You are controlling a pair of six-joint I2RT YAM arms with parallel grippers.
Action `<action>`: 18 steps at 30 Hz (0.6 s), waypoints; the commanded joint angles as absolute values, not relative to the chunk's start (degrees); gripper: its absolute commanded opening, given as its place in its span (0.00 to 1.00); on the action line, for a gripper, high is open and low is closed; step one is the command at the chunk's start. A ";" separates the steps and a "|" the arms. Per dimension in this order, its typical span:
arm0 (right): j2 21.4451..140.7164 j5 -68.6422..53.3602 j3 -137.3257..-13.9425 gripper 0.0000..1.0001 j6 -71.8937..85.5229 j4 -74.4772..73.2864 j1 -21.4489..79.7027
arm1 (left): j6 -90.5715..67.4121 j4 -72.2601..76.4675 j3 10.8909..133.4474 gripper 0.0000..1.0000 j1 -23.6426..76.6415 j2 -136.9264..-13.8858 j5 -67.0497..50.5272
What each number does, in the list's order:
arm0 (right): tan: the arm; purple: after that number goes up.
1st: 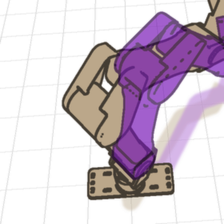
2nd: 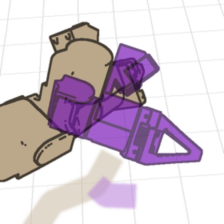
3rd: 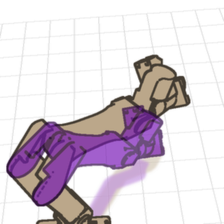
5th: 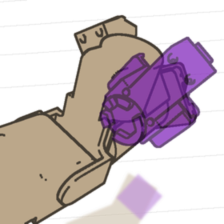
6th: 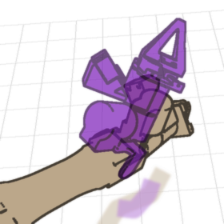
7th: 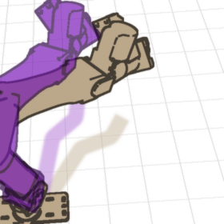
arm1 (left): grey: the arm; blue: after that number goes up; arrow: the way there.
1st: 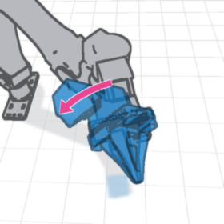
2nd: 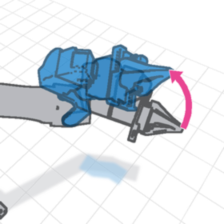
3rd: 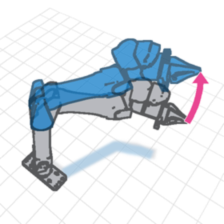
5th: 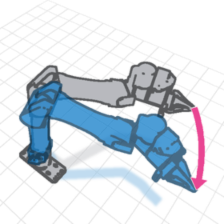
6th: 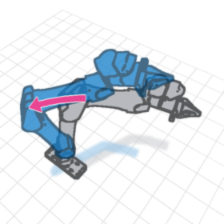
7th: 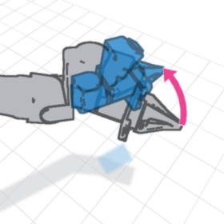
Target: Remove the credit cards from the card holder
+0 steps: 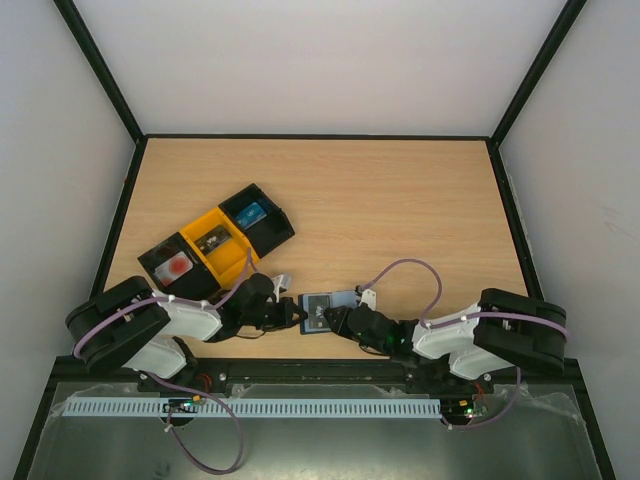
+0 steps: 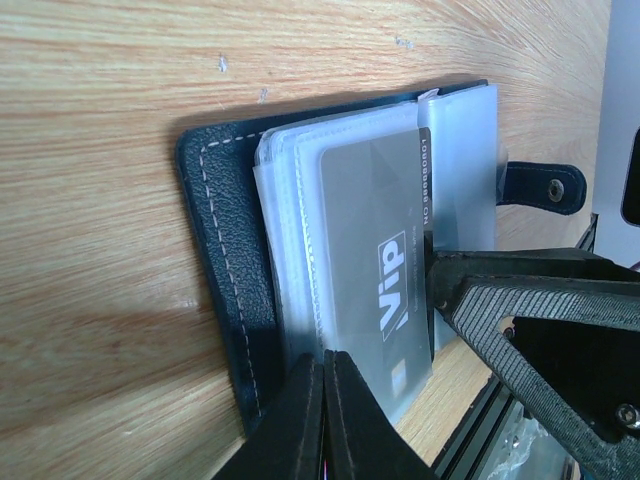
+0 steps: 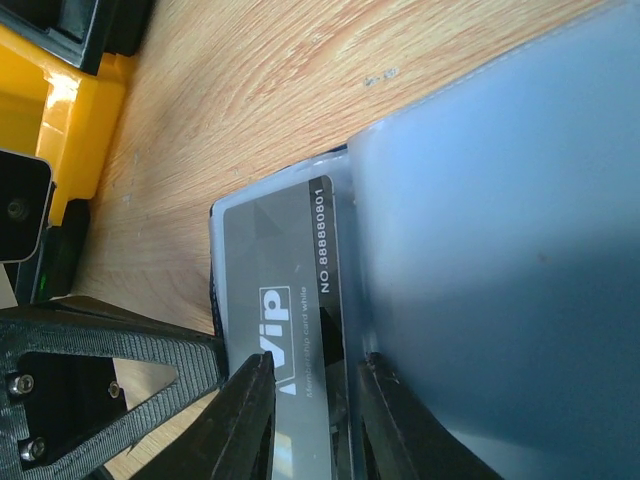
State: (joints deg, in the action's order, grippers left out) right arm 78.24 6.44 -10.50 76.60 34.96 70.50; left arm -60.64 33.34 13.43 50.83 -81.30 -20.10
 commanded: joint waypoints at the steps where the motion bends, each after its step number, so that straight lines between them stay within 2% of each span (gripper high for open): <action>1: 79.38 7.92 -11.73 0.24 77.09 33.97 70.31 | -59.73 30.28 12.05 0.03 51.29 -82.22 -18.37; 7: 79.28 7.63 -11.51 0.23 76.91 36.58 70.31 | -59.69 30.67 11.95 0.03 51.26 -82.69 -18.09; 18: 77.44 9.03 -9.41 0.13 76.91 40.95 70.31 | -59.61 30.25 11.77 0.03 51.28 -82.70 -17.49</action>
